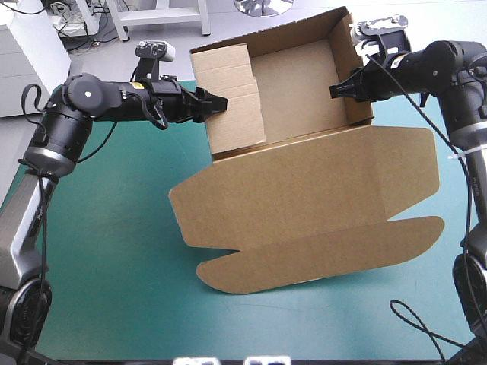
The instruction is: Fold the box
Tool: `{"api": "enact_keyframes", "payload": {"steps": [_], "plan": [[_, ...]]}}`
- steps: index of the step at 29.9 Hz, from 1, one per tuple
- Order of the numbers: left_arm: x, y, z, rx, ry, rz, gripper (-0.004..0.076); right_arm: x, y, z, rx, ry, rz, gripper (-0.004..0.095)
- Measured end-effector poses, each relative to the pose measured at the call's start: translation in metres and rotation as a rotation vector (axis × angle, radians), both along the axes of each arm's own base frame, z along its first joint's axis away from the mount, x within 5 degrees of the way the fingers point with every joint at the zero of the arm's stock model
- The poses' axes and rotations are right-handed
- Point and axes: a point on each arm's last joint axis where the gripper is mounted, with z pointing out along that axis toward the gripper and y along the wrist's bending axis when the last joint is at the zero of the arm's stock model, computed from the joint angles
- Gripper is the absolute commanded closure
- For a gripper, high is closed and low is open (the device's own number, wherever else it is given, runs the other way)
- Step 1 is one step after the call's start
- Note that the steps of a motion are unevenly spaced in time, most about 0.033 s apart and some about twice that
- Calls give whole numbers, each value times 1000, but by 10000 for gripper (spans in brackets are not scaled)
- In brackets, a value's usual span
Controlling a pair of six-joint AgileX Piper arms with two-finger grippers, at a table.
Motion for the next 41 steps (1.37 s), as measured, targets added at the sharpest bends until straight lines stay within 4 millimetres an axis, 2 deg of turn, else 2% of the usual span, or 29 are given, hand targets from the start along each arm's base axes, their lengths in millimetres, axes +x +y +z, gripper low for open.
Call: {"api": "enact_keyframes", "payload": {"steps": [3,9,11,13,15,17,22,26,31,36,41], "plan": [[-2,-5,6,106,-32,90,252,1,6,-1,31,0,12,925],[-5,-13,9,162,-32,226,274,8,13,-6,94,19,30,925],[-5,-15,7,182,-29,263,356,8,15,-7,103,25,37,925],[-5,-16,7,195,-32,282,489,8,17,-8,102,27,38,925],[-5,-16,7,195,-36,293,656,10,17,-9,96,28,36,925],[-4,-16,7,199,-43,301,730,11,17,-12,96,40,33,925],[5,-17,-3,249,-34,308,731,15,17,-22,85,101,25,925],[13,-21,-19,287,17,296,731,21,19,-36,37,161,19,925],[28,-29,-53,366,132,262,731,28,28,-65,-75,291,13,925],[45,-37,-94,453,257,231,731,46,37,-98,-102,373,8,925],[54,-41,-119,505,328,211,731,59,42,-123,-107,436,-1,925]]}}
